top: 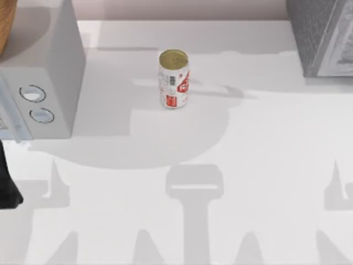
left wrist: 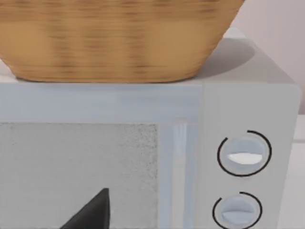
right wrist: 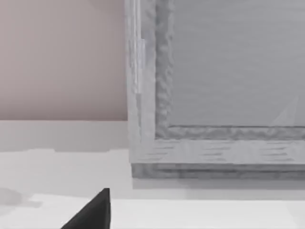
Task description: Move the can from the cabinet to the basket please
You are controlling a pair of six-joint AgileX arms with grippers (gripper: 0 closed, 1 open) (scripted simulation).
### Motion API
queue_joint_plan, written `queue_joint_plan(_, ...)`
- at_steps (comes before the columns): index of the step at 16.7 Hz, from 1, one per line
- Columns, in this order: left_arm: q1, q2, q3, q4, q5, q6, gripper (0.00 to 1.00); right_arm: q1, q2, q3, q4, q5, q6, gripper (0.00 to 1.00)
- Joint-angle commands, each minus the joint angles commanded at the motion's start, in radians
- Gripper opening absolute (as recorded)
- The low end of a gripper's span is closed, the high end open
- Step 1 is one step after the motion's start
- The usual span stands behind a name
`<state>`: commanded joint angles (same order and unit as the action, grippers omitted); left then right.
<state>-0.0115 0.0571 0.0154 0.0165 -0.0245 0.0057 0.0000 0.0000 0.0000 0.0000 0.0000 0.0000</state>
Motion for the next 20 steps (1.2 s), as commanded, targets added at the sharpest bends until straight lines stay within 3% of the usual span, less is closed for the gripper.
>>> queue_joint_plan(6, -0.114, 0.362, 0.147, 0.153, -0.106, -0.028, 1.0, 0.0, 0.0, 0.0, 0.0, 0.0, 0.0, 1.0)
queue_joint_plan(20, -0.535, 1.609, 0.713, 0.743, -0.468, -0.117, 1.0, 0.0, 0.0, 0.0, 0.0, 0.0, 0.0, 1.0)
